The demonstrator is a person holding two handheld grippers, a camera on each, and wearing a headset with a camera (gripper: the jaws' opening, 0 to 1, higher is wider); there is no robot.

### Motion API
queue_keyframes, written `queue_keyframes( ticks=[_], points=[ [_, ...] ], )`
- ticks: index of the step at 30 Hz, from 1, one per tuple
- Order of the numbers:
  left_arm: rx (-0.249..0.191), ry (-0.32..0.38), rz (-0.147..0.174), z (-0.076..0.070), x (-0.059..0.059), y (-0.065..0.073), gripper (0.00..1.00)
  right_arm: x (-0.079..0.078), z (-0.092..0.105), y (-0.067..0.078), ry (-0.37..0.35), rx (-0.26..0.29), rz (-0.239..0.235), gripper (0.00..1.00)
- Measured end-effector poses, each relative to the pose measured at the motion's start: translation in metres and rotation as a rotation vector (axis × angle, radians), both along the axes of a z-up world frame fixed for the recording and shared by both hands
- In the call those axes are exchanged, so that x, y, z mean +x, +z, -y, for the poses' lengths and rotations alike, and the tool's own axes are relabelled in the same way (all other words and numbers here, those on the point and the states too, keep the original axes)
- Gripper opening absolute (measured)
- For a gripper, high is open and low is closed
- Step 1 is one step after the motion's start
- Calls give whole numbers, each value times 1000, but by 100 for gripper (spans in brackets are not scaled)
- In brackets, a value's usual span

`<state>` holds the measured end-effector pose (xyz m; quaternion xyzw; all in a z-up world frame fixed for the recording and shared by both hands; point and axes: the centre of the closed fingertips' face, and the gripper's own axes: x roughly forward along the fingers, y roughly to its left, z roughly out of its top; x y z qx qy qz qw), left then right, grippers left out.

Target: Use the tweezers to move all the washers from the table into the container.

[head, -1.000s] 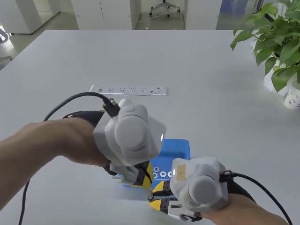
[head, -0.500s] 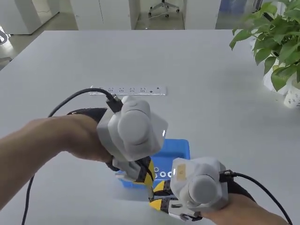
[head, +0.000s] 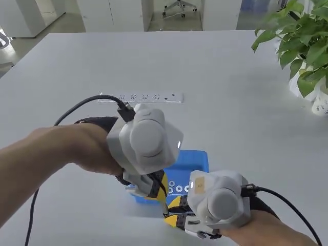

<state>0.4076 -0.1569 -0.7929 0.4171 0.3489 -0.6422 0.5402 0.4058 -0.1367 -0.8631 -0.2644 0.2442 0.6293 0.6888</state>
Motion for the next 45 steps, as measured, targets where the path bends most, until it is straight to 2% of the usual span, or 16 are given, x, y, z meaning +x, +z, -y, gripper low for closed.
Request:
queue_keyframes(
  ticks=[10, 28, 45],
  points=[
    [-15, -5, -2, 8, -1, 0, 3, 0, 3, 0, -23, 7, -14, 8],
    [-14, 2, -10, 6, -5, 1, 3, -3, 2, 1, -23, 10, -19, 8],
    [-21, 11, -11, -1, -11, 16, 3, -10, -4, 16, 2, 24, -11, 8]
  ],
)
